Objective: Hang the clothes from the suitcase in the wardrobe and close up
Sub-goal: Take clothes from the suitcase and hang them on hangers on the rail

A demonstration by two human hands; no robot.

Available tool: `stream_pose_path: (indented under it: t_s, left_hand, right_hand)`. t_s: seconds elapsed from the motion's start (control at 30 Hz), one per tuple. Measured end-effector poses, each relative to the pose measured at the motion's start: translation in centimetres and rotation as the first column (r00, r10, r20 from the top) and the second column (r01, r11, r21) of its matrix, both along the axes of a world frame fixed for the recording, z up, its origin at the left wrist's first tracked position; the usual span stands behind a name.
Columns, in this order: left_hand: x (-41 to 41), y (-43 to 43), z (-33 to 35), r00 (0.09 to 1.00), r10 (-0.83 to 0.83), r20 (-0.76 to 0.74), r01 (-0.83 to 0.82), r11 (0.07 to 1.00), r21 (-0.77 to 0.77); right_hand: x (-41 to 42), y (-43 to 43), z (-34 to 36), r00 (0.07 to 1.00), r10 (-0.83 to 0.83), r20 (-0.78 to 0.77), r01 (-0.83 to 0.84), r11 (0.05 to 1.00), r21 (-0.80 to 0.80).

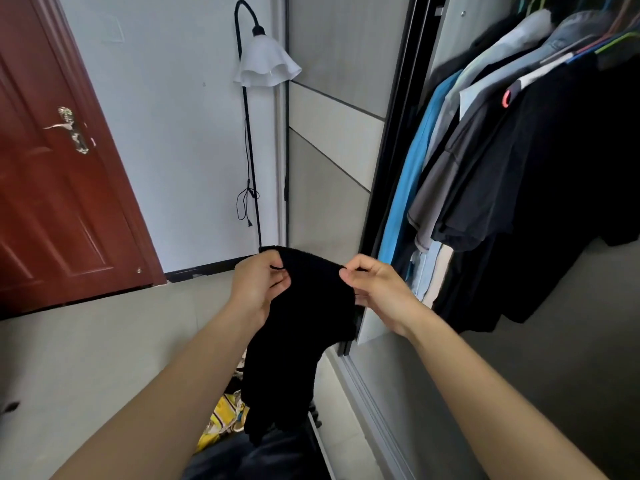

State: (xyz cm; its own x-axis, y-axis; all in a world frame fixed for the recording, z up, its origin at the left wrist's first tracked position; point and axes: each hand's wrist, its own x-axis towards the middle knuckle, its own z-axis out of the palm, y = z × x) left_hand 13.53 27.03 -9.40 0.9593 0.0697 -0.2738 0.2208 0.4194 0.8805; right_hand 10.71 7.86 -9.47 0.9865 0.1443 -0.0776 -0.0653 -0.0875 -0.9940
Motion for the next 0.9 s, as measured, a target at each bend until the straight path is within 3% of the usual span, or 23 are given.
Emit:
stream_pose_path:
  t_s: [0.1,0.2,0.33,0.43,0.5,0.57,0.63,0.7,0.77,0.8,0.83,0.87,0.9]
  left_hand:
    - [-0.9,1.0,-0.7,1.000,-0.028,0.007,0.028,1.000,0.010]
    - [-2.1,1.2,-1.7,0.994,-0.111,0.018,0.111,0.994,0.007]
    - [-3.2,1.3,-4.0,0.982,-0.176,-0.068,0.187,0.959,0.212]
    - [-3.8,1.4,-5.6,0.982,-0.112,-0.152,0.149,0.955,0.255]
    - [-3.9,1.1,-6.2,0.972,-0.092,-0.218,0.149,0.954,0.260]
    - [-3.7,0.4,-6.2,0.956,-0.105,-0.273,0.160,0.969,0.189]
    - [-3.6,-0.6,-6.3,0.943,-0.108,-0.315,0.138,0.988,0.074]
    - [-3.9,-1.9,-6.3,0.931,-0.131,-0.340,0.130,0.991,-0.026]
    - [-4.6,-3.4,-5.7,0.906,-0.214,-0.366,0.178,0.975,-0.130]
    - [-4.8,-3.8,-5.4,0.893,-0.260,-0.367,0.207,0.962,-0.178]
    - [-5.0,-4.7,-5.0,0.882,-0.301,-0.362,0.236,0.948,-0.214]
    - [-5.1,-5.2,-4.6,0.876,-0.340,-0.343,0.274,0.935,-0.226]
    - [-5.3,-5.6,-4.2,0.869,-0.378,-0.320,0.324,0.922,-0.212]
  right_hand:
    - [0.1,1.4,0.1,0.993,-0.093,-0.079,0.092,0.996,-0.007]
    - [0.0,3.2,0.4,0.991,-0.073,-0.114,0.080,0.995,0.055]
    - [0.2,4.5,0.2,0.992,-0.051,-0.116,0.055,0.998,0.033]
    - [0.1,3.9,-0.1,0.975,-0.115,-0.188,0.125,0.991,0.042]
    - [-0.3,3.3,-0.3,0.978,-0.072,-0.194,0.071,0.997,-0.014]
    - [-0.9,2.5,-0.4,0.986,0.034,-0.162,-0.069,0.975,-0.212]
    - [-1.0,1.3,-1.6,0.984,0.087,-0.153,-0.158,0.817,-0.555]
    - [-1.4,-0.3,-3.4,0.993,0.060,-0.106,-0.121,0.532,-0.838]
    - [-2.0,-1.9,-5.4,0.996,0.030,-0.083,-0.088,0.211,-0.973]
    - [-2.1,-2.6,-6.4,0.995,0.016,-0.100,-0.101,0.099,-0.990]
    - [-2.2,-3.8,-7.7,0.991,-0.039,-0.125,-0.123,0.051,-0.991]
    - [-2.1,-4.9,-8.8,0.978,-0.148,-0.149,-0.132,0.121,-0.984]
    - [-1.7,-5.8,-9.7,0.936,-0.291,-0.196,-0.098,0.320,-0.942]
